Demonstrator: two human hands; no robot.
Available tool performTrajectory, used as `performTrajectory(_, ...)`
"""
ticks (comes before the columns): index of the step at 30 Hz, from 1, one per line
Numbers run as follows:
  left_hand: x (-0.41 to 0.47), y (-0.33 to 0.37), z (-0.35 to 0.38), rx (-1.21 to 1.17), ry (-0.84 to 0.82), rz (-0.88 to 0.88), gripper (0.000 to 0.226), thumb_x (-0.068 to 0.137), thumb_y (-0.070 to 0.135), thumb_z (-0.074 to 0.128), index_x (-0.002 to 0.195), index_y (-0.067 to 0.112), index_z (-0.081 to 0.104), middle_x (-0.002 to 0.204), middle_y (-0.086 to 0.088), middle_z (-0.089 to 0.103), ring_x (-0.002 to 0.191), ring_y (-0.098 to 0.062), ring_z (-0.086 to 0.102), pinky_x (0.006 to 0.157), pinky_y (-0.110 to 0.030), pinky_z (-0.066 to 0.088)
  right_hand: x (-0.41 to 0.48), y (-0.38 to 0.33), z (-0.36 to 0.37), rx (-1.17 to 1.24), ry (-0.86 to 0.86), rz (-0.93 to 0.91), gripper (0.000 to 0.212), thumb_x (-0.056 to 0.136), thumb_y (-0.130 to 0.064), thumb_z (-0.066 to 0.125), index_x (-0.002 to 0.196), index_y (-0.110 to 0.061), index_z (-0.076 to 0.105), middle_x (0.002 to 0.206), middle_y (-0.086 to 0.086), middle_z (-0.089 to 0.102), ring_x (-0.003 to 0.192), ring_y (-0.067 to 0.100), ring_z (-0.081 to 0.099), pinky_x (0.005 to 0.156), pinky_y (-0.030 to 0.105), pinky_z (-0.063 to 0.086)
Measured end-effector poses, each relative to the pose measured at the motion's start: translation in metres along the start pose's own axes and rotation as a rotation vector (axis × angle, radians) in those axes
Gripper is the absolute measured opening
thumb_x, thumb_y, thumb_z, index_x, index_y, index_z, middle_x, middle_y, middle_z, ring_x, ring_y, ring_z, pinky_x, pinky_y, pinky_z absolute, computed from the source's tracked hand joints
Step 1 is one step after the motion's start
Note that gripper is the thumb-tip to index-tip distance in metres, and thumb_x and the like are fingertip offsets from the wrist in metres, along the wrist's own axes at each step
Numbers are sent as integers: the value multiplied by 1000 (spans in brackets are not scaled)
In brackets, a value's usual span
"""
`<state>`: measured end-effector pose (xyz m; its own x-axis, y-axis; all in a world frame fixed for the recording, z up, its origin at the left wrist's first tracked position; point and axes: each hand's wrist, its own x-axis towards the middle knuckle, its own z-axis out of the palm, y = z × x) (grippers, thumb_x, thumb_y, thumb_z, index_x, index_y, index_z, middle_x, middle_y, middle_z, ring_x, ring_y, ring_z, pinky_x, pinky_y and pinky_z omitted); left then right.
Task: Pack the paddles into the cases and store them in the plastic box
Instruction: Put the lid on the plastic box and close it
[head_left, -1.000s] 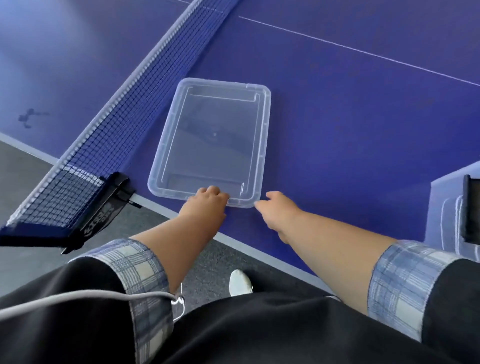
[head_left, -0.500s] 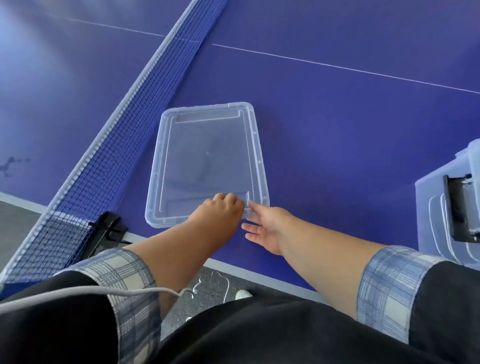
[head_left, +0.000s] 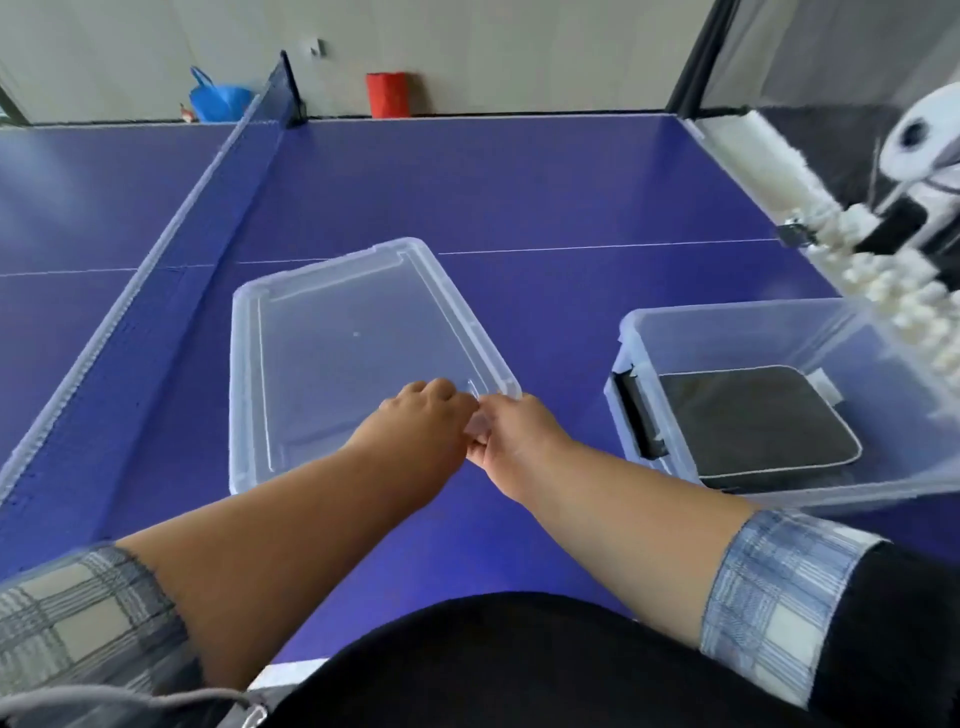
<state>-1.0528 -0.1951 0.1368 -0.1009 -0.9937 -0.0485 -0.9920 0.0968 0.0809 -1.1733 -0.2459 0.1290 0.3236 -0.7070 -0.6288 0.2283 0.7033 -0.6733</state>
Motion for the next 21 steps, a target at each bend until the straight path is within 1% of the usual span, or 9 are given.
performTrajectory(2,15,28,-7,-50,16,59,42,87,17,55,127,31,50,108,5,49,105,-22,54,84,-39,53,-9,-20,-26,6,68,-65,44,84,15,45,118,-13,50,52,6,57,48,17,58,67,37,55)
performTrajectory(4,27,58,-12,-79,5,123,48,86,15,56,129,35,49,108,6,48,107,-21,53,84,-38,53,-20,-36,-53,15,120,-115,37,85,13,41,109,-14,46,46,7,53,43,19,55,61,36,55)
performTrajectory(6,39,86,-16,-93,0,182,49,85,14,56,128,37,48,109,6,47,108,-21,51,83,-37,52,-30,-51,-80,33,182,-156,31,80,15,38,99,-7,49,45,8,50,42,23,54,56,34,53)
performTrajectory(9,55,125,-19,-115,3,247,48,88,18,54,131,39,46,112,4,46,109,-22,49,81,-36,50,-41,-74,-124,37,262,-199,46,82,12,32,124,7,50,67,19,58,59,30,55,60,33,52)
performTrajectory(11,66,150,-20,-126,-20,277,48,92,25,52,136,42,42,114,2,46,109,-23,47,82,-36,48,-46,-91,-155,91,305,-195,43,91,6,27,130,11,45,86,25,56,55,26,47,58,29,45)
performTrajectory(14,88,186,-25,-131,-36,317,51,95,33,52,142,43,37,113,0,47,109,-25,50,84,-38,48,-50,-119,-203,207,332,-200,28,99,0,33,123,6,47,95,21,58,46,13,45,52,25,46)
performTrajectory(17,113,225,-27,-132,-50,314,50,95,37,50,143,45,36,113,-1,47,109,-26,51,83,-41,49,-46,-145,-252,237,322,-188,18,102,-3,37,113,0,51,99,19,61,58,16,54,59,24,49)
performTrajectory(19,128,256,-22,-132,-76,281,51,95,40,50,143,49,35,113,0,46,106,-26,53,80,-41,50,-43,-162,-287,199,333,-173,14,101,-3,38,104,-2,52,99,21,66,60,19,63,54,25,55)
performTrajectory(21,142,289,-17,-137,-87,234,51,94,42,51,141,52,35,111,1,44,98,-25,55,74,-40,50,-40,-182,-323,171,323,-154,16,100,-3,39,107,-2,53,102,21,68,63,21,68,50,25,57)
